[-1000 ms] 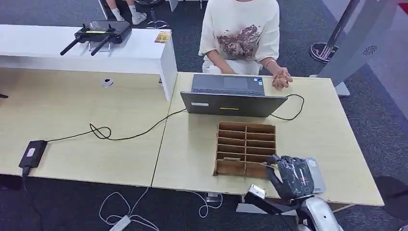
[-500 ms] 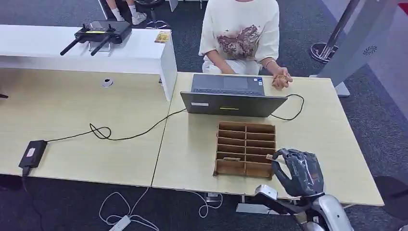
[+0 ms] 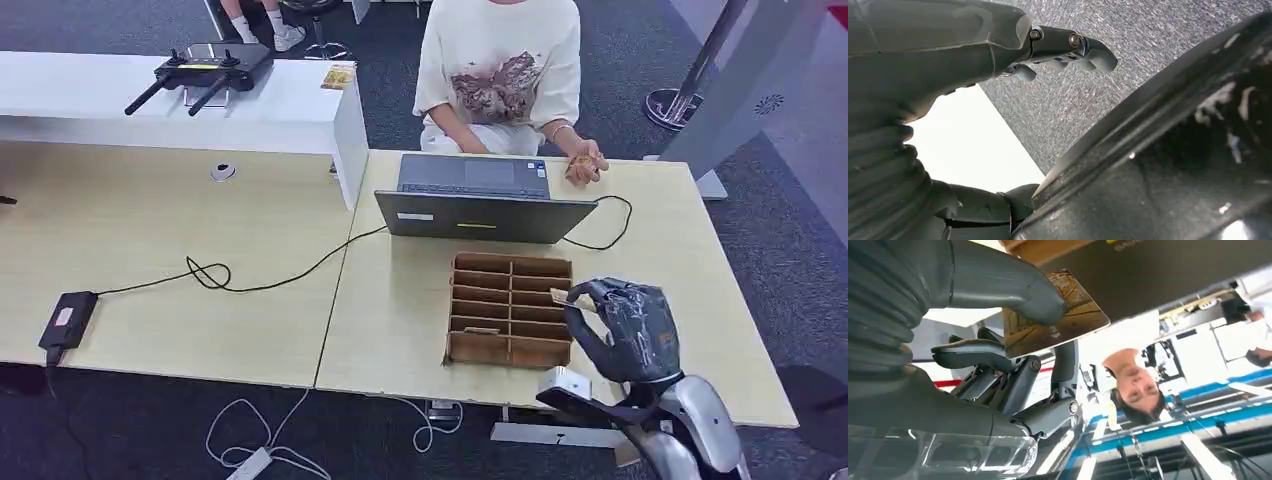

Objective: Pass the card to the sensor for recognition and then transmit it.

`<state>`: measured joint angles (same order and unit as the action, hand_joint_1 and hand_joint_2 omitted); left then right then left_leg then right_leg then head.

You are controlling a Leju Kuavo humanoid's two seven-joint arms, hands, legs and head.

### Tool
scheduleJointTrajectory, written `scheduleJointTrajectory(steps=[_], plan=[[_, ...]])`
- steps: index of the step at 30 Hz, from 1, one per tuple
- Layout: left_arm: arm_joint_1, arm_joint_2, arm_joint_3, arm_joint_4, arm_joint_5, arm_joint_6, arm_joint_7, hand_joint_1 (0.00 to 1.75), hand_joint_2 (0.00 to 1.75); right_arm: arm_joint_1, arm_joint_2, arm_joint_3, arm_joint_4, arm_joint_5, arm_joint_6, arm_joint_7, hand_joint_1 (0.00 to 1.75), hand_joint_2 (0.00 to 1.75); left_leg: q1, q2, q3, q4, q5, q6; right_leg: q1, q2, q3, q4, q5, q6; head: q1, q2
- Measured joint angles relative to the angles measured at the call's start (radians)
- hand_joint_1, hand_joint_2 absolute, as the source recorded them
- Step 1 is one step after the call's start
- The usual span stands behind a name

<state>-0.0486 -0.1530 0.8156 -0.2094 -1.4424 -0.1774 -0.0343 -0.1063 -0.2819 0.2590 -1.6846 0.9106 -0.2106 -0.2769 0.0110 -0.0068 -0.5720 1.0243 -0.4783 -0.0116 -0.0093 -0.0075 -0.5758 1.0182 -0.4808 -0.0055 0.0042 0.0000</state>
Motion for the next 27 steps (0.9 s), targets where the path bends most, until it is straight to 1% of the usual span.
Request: scheduleJointTrajectory(steps=[7, 16, 27], plan=[[0.0, 0.0, 0.0, 0.0, 0.002, 0.002, -0.005, 0.0, 1.75, -0.071, -0.007, 0.014, 0.0, -0.018, -0.003, -0.019, 1.75, 1.75, 0.0, 0.0, 0.0, 0.0, 0.0, -0.001, 0.0, 0.0, 0.0, 0.0, 0.0, 0.0, 0.0, 0.0], [0.0, 0.0, 0.0, 0.0, 0.0, -0.001, -0.008, 0.0, 1.75, -0.145, -0.007, 0.042, 0.0, -0.018, -0.007, -0.017, 1.75, 1.75, 0.0, 0.0, 0.0, 0.0, 0.0, -0.001, 0.0, 0.0, 0.0, 0.0, 0.0, 0.0, 0.0, 0.0], [0.0, 0.0, 0.0, 0.0, -0.002, -0.004, -0.008, 0.0, 1.75, -0.204, -0.006, 0.075, 0.001, -0.017, -0.012, -0.021, 1.75, 1.75, 0.0, 0.0, 0.0, 0.0, 0.001, -0.001, 0.0, 0.0, 0.0, 0.0, 0.0, 0.0, 0.0, 0.0]])
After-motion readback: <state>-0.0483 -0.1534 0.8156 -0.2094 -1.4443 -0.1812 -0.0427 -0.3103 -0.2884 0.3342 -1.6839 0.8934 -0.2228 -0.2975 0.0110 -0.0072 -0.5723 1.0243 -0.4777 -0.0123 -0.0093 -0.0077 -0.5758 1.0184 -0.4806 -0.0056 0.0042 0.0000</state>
